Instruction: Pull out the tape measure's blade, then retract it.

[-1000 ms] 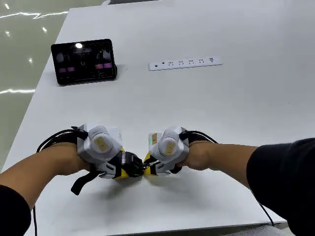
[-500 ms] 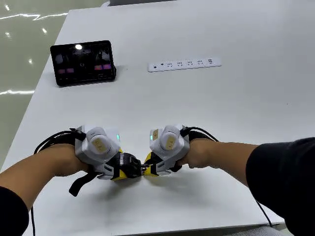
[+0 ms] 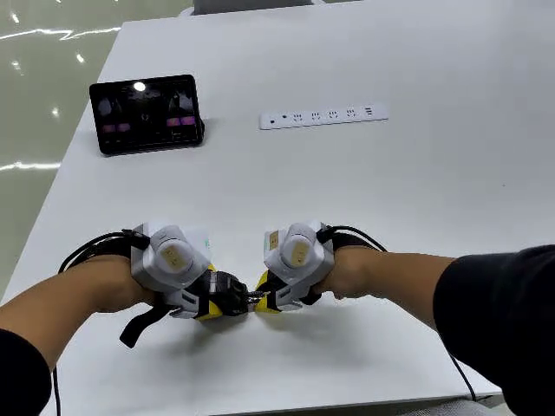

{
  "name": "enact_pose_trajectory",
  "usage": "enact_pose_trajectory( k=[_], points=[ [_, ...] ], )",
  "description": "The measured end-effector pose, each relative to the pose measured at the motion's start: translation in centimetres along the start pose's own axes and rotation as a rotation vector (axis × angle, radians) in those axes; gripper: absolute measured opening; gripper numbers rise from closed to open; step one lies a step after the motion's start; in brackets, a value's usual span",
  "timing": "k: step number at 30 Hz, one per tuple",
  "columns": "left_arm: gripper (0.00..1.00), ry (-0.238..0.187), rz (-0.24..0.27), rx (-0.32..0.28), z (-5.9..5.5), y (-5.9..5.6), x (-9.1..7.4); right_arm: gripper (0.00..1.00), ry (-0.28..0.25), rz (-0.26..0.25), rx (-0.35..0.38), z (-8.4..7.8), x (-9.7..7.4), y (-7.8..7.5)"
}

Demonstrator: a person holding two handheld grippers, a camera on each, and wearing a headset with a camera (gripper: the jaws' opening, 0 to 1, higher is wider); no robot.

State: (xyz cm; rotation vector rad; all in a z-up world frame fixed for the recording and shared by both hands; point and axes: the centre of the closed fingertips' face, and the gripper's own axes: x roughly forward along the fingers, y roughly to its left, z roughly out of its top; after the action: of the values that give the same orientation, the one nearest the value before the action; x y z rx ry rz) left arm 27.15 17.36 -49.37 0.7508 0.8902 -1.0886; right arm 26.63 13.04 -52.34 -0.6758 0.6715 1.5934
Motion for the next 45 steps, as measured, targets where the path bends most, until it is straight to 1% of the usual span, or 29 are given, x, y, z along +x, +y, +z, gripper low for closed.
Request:
enact_pose_trajectory(
  k=[28, 45],
  points=[
    [0.31, -0.004, 0.005, 0.005, 0.0, 0.1, 0.2, 0.11, 0.011, -0.005, 0.012, -1.4, -1.0, -0.3],
    [0.31, -0.012, 0.006, 0.002, 0.0, 0.2, 0.3, 0.11, 0.009, -0.01, 0.027, -1.8, -1.6, -0.3]
  ],
)
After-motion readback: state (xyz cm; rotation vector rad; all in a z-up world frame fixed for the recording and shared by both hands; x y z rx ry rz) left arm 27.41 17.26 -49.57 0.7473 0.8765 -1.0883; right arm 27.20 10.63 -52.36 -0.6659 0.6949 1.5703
